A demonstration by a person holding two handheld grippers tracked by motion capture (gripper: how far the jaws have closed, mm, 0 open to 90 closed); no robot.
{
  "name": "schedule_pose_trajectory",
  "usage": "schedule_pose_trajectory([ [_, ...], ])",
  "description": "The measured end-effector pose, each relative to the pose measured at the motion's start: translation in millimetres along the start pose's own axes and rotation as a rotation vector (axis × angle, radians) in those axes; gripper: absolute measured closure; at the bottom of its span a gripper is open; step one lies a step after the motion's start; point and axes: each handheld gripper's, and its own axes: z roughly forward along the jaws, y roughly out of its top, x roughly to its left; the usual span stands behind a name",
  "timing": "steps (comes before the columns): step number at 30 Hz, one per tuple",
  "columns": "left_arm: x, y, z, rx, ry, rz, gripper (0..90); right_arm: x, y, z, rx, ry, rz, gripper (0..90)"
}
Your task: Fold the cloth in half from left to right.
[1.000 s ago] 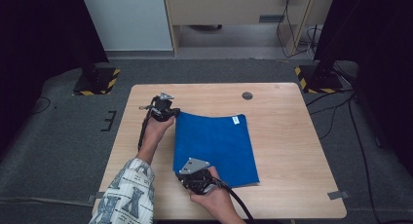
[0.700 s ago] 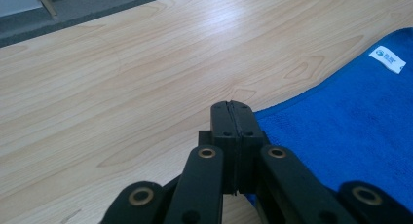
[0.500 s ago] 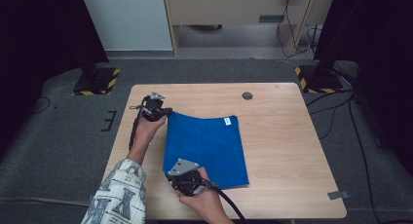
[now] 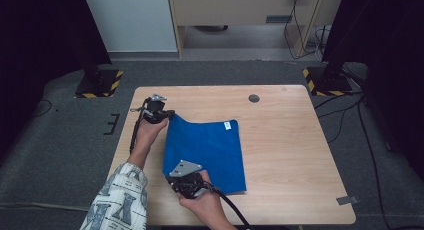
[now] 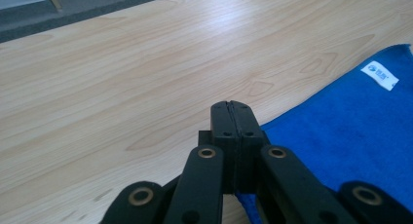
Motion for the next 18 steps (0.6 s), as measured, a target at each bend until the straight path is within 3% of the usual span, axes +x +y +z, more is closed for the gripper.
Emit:
schedule_pose_trajectory([
  [6, -34.7, 10.9, 27.9, 0.023, -0.015, 0.019, 89.4, -19.2, -18.8, -21.1, -0.016, -0.016, 0.05, 87.3],
  [13, -67.4, 21.5, 55.1, 0.035, -0.033, 0.027, 89.3, -40.1, -40.7, -46.2, -0.009, -0.049, 0.085, 87.3],
  [14, -67.4, 21.5, 55.1, 0.035, -0.033, 0.027, 89.3, -40.1, -40.7, -46.2, -0.009, -0.049, 0.085, 87.3],
  [18, -89.1, 27.0, 69.6, 0.055, -0.044, 0.053, 89.3, -52.3, -54.8, -60.3, 0.006, -0.068, 0.1, 87.3],
])
